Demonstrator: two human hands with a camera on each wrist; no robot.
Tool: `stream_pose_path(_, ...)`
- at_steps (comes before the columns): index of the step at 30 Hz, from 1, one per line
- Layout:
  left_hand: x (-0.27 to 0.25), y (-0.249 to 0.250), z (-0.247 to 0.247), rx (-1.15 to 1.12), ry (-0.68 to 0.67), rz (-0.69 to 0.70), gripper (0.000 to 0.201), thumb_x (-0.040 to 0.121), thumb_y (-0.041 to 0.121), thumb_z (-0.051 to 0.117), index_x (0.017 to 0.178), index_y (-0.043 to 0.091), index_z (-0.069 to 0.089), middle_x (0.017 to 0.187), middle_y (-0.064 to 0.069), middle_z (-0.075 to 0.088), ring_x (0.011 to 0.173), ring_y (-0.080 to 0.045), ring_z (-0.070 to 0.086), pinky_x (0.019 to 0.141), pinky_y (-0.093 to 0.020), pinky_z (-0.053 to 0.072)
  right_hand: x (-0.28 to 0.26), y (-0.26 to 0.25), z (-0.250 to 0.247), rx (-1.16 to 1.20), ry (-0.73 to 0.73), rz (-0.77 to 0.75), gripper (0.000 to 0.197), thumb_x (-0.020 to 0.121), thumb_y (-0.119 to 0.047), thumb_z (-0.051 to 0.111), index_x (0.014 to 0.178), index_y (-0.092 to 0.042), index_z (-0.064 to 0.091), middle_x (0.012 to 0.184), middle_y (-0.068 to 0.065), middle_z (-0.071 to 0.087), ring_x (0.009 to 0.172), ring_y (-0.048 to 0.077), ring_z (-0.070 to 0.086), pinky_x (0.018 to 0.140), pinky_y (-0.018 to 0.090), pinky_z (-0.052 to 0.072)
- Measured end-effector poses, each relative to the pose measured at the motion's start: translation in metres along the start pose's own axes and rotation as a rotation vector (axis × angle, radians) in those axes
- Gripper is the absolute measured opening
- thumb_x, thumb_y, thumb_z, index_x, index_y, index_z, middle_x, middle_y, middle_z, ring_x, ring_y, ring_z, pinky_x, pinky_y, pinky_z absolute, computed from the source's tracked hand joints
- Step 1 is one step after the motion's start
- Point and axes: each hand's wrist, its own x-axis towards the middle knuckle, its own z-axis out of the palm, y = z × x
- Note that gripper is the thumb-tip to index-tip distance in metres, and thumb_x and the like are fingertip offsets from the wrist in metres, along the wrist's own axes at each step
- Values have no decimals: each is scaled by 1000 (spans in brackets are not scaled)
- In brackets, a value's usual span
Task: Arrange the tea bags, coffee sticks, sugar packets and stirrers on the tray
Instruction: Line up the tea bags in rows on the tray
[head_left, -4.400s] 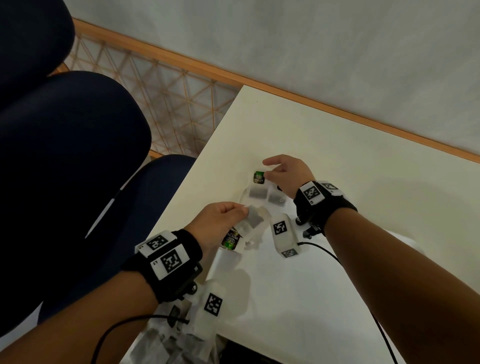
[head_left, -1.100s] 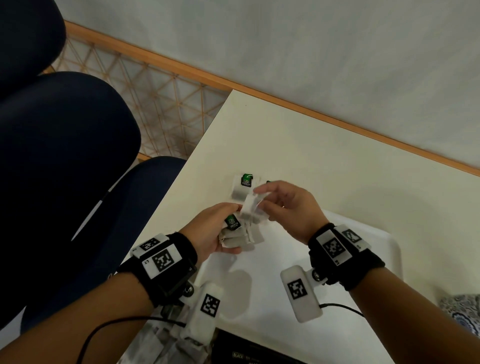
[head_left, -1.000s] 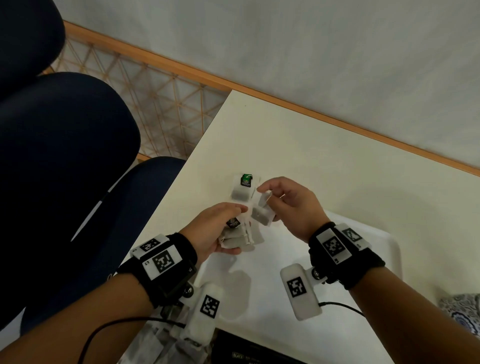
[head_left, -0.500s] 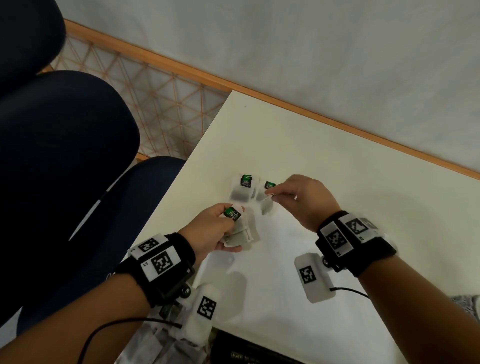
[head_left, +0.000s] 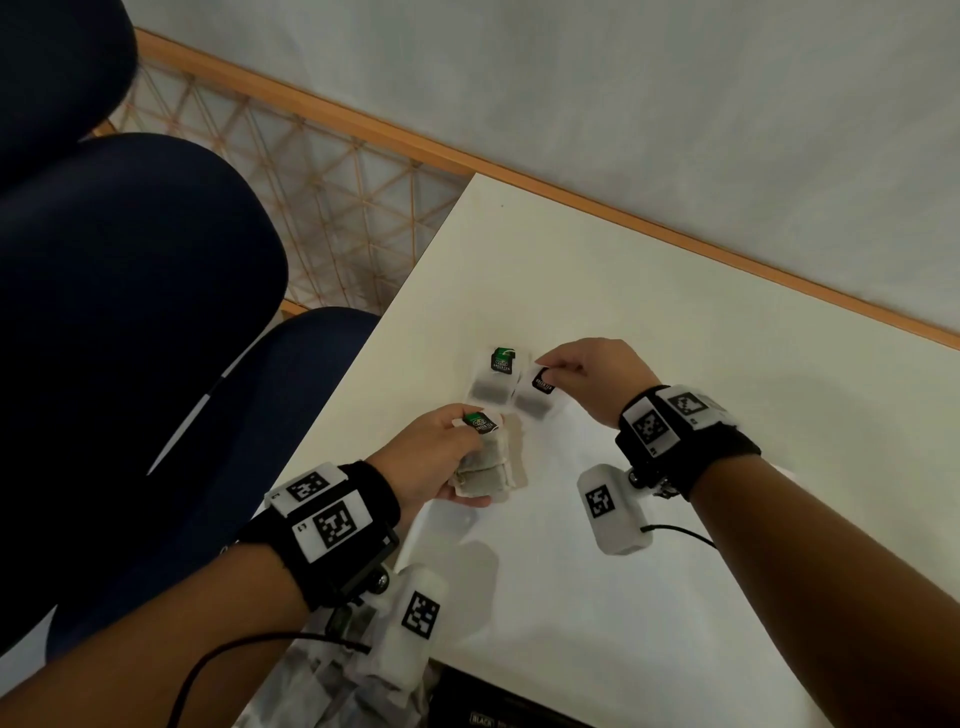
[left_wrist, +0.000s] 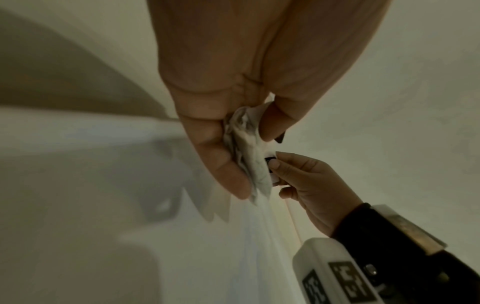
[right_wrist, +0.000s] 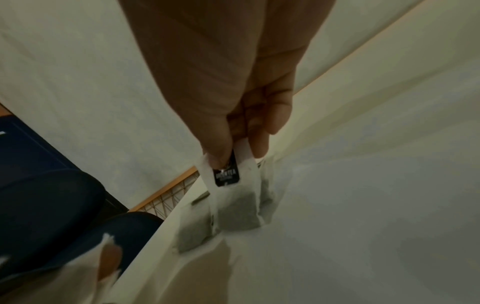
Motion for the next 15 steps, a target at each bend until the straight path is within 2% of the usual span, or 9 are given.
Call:
stream_pose_path(2, 1, 0, 1, 6, -3, 7, 24, 97, 5, 42, 111, 12, 60, 96, -9, 61, 75, -22, 65, 59, -33, 58, 3, 1, 1, 12, 1, 3, 24, 91, -22, 57, 113, -22, 69, 112, -3, 68, 102, 14, 58, 78, 18, 35)
stream_pose_path(6, 3, 0, 3, 23, -20, 2, 14, 99, 15, 45, 103, 14, 58, 86, -5, 58, 67, -16, 62, 57, -31, 55, 7, 4, 2, 32, 8, -3, 23, 91, -24, 59, 111, -24, 70, 111, -5, 68, 98, 11, 58, 78, 18, 37)
stream_pose_path(10, 4, -1, 5, 17, -7, -22, 14, 100, 19, 45, 104, 14, 58, 86, -6, 58, 69, -17, 62, 56, -30, 55, 8, 6, 3, 23, 12, -19, 24, 91, -26, 59, 113, -25, 69, 105, -3, 66, 99, 15, 58, 80, 22, 40)
stream_pose_path(13, 4, 0, 6, -4, 8, -33, 17, 99, 21, 46, 107, 12, 58, 94, -10, 59, 75, -23, 63, 55, -32, 56, 3, 7, 4, 47, 112, -87, 24, 90, -31, 61, 113, -28, 67, 97, -6, 58, 90, 12, 56, 81, 26, 43)
stream_pose_path(15, 4, 1, 7, -14, 8, -30, 19, 99, 23, 46, 109, 12, 59, 96, -10, 61, 76, -23, 64, 56, -32, 56, -7, 1, 3, 143, 163, -161, 20, 87, -31, 65, 107, -29, 69, 93, -8, 60, 84, 6, 57, 78, 19, 43)
